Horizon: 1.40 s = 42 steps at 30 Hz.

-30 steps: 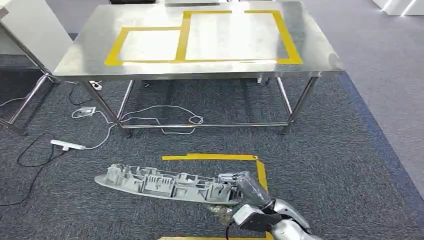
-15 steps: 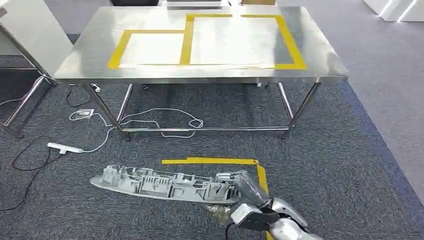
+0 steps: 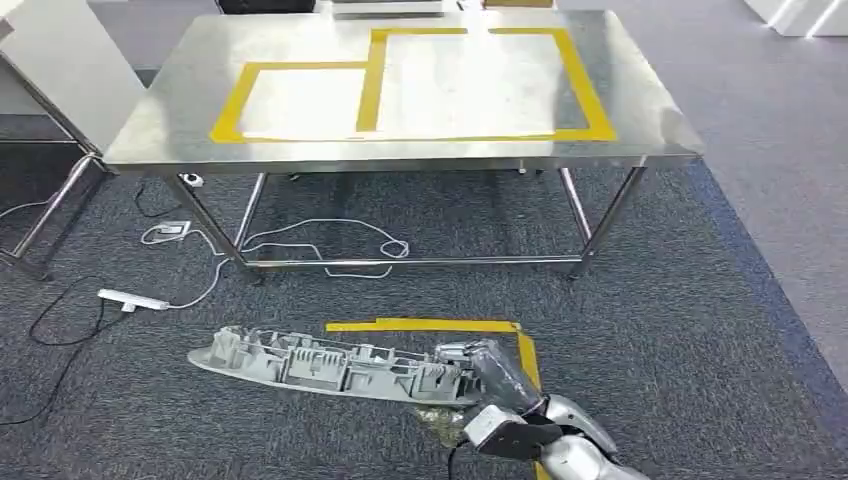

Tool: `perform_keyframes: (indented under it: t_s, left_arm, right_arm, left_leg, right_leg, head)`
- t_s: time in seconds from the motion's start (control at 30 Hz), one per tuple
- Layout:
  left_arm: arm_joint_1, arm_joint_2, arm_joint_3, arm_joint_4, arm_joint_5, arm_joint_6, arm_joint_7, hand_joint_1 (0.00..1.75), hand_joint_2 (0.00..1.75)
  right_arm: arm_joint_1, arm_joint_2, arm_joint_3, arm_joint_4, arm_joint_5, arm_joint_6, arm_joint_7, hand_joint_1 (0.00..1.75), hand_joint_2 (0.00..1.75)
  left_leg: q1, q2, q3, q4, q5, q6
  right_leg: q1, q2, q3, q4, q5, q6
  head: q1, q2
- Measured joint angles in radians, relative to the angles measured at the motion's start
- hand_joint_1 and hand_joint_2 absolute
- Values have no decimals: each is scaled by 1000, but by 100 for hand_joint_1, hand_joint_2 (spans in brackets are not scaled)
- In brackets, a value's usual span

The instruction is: Take the parts from the cabinet and place them on the table.

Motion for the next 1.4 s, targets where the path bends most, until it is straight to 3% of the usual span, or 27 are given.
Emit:
perform_keyframes:
  t_s: [0.07, 0.13, 0.17, 0.2, 0.23, 0.3, 0.37, 0.47, 0.53, 0.57, 0.63, 0.67, 0.7, 0.73, 0.8, 0.83, 0.87, 0.97, 1.03, 1.07, 1.13, 1.17, 1.2, 1.23, 1.3, 1.33, 1.4]
  left_arm:
    - [-1, -4, 0, 0, -4, 0, -2, 0, 0]
    - [-1, -3, 1, 0, -5, 0, -4, 0, 0]
    - [1, -3, 1, 0, -5, -1, -4, 0, 0]
    - [3, -3, 2, 0, -6, -1, -4, 0, 0]
    - [3, -3, 2, 0, -6, -1, -5, 0, 0]
    - [1, -1, 4, 0, -6, -1, -5, 0, 0]
    - [-2, -2, 5, 0, -6, -1, -6, 0, 0]
    - [1, -2, 5, 0, -16, -4, -6, 0, 0]
    - [0, -6, 5, 0, -28, -1, -7, 0, 0]
    - [0, -7, 5, 0, -32, 3, -7, 0, 0]
    - [0, -8, 5, 0, -39, 7, -7, 0, 0]
    - [2, -9, 5, 0, -40, 8, -7, 0, 0]
    - [2, -11, 5, 0, -41, 8, -7, 0, 0]
    - [4, -13, 5, 0, -43, 8, -7, 0, 0]
    - [5, -18, 5, 0, -48, 7, -7, 0, 0]
    - [5, -20, 5, 0, -49, 6, -7, 0, 0]
    - [3, -21, 5, 0, -50, 6, -8, 0, 0]
    - [3, -23, 5, 0, -53, 6, -8, 0, 0]
    - [2, -20, 5, 0, -56, 6, -9, 0, 0]
    - [2, -22, 5, 0, -58, 6, -10, 0, 0]
    - [2, -21, 5, 0, -59, 6, -10, 0, 0]
    - [3, -21, 5, 0, -59, 6, -10, 0, 0]
    - [5, -21, 6, 0, -59, 6, -8, 0, 0]
    - [7, -21, 6, 0, -59, 6, -8, 0, 0]
    - [6, -20, 7, 0, -58, 3, -8, 0, 0]
    - [6, -19, 8, 0, -58, 0, -8, 0, 0]
    - [0, -20, 10, 0, -58, 0, -8, 0, 0]
  right_arm:
    - [-3, 0, 0, 0, -1, 0, -1, 164, 175]
    - [-2, 1, 0, 0, -2, 0, 0, 164, 175]
    - [0, 1, 0, 0, -2, 0, 0, 164, 175]
    - [2, 1, 0, 0, -2, 0, 0, 164, 175]
    - [2, 1, 0, 0, -2, 0, 0, 164, 175]
    - [2, 2, 0, 0, -2, 0, 0, 164, 175]
    - [-1, 2, 0, 0, -2, 0, 0, 164, 175]
    - [2, 2, 0, -2, 1, -8, 2, 164, 175]
    - [16, 1, -1, -17, 5, -20, 5, 164, 175]
    - [26, 0, -4, -25, 5, -27, 5, 164, 175]
    - [52, -1, -12, -42, 8, -36, 6, 164, 175]
    - [65, -2, -16, -49, 10, -37, 6, 164, 175]
    - [78, -5, -21, -55, 13, -38, 8, 164, 175]
    - [89, -7, -23, -60, 16, -38, 10, 164, 175]
    - [99, -9, -25, -74, 19, -38, 13, 164, 175]
    - [100, -9, -26, -77, 19, -38, 13, 164, 175]
    - [100, -9, -27, -81, 19, -38, 14, 164, 175]
    - [108, -10, -34, -90, 23, -39, 15, 164, 175]
    - [110, -10, -41, -94, 22, -40, 21, 164, 175]
    - [109, -10, -45, -97, 19, -40, 24, 164, 175]
    - [109, -10, -49, -101, 15, -40, 25, 164, 175]
    - [109, -10, -51, -101, 15, -39, 26, 164, 175]
    - [110, -10, -52, -101, 15, -38, 29, 164, 175]
    - [110, -10, -55, -101, 15, -37, 32, 164, 175]
    - [105, -10, -56, -101, 15, -34, 36, 164, 175]
    - [104, -10, -56, -101, 15, -33, 37, 164, 175]
    - [98, -10, -58, -101, 15, -33, 38, 164, 175]
  left_leg:
    - [3, 1, -47, 98, -53, -10]
    - [8, 1, -139, 263, -115, -18]
    - [9, 1, -164, 297, -113, -20]
    - [10, 2, -166, 285, -85, -22]
    - [12, 2, -150, 236, -40, -22]
    - [16, 2, -74, 62, 65, -20]
    - [12, 1, -48, -5, 51, -11]
    - [7, 1, -52, -1, 49, 9]
    - [14, 2, -39, -10, 49, 26]
    - [14, 2, -38, -10, 46, 31]
    - [11, 2, -36, -9, 42, 36]
    - [9, 2, -34, -9, 39, 37]
    - [7, 1, -30, -9, 35, 38]
    - [6, 1, -25, -9, 31, 36]
    - [5, 0, -9, -9, 21, 31]
    - [5, 0, -4, -9, 16, 28]
    - [-3, 0, -8, -4, 12, 20]
    - [4, 2, -5, -11, 12, 5]
    - [4, 3, -4, 6, -5, -6]
    - [5, 3, -27, 55, -35, -10]
    - [10, 3, -110, 215, -106, -19]
    - [10, 3, -148, 279, -122, -22]
    - [10, 3, -162, 291, -109, -24]
    - [10, 3, -155, 265, -74, -23]
    - [10, 3, -90, 111, 34, -19]
    - [10, 3, -55, 26, 70, -14]
    - [4, 4, -40, -1, 42, 0]
  right_leg:
    - [-1, -3, 8, -3, -3, -7]
    - [-1, -4, 13, -3, -9, -12]
    - [-1, -4, 16, -3, -12, -12]
    - [-1, -2, 21, -3, -15, -11]
    - [-1, -1, 26, -2, -19, -9]
    - [-1, 0, 41, -2, -29, -2]
    - [7, 3, 38, 6, -38, 12]
    - [3, 1, 40, -4, -38, 28]
    - [1, -1, 23, 34, -67, 38]
    - [1, 0, -9, 96, -96, 41]
    - [-2, -1, -105, 266, -159, 46]
    - [-2, -1, -142, 320, -168, 46]
    - [-2, -1, -154, 321, -149, 45]
    - [-1, -1, -141, 277, -108, 42]
    - [0, -1, -65, 102, -4, 30]
    - [3, -2, -35, 32, 13, 24]
    - [7, -3, -12, 15, 0, 20]
    - [11, 1, -16, 15, -7, 10]
    - [1, 0, 1, -3, -2, -1]
    - [-1, -2, 6, -5, -4, -7]
    - [0, -3, 10, -4, -11, -13]
    - [1, -3, 13, -4, -14, -14]
    - [1, -2, 17, -4, -17, -14]
    - [1, 0, 22, -4, -21, -13]
    - [1, 2, 38, -3, -31, -8]
    - [1, 2, 42, -3, -37, -3]
    - [8, 3, 38, 4, -44, 10]
  head:
    - [-10, 0]
    - [-10, 0]
    - [-11, 0]
    - [-11, 0]
    - [-11, 0]
    - [-11, 0]
    - [-11, 0]
    - [-8, 0]
    - [-4, 0]
    - [0, 0]
    - [2, 0]
    - [2, 0]
    - [2, 0]
    - [2, 0]
    - [2, 0]
    - [3, 0]
    - [2, 0]
    - [0, 0]
    - [-2, 0]
    - [-8, 0]
    - [-7, 0]
    - [-7, 0]
    - [-7, 0]
    - [-7, 0]
    - [-7, 0]
    - [-7, 0]
    - [-6, 0]
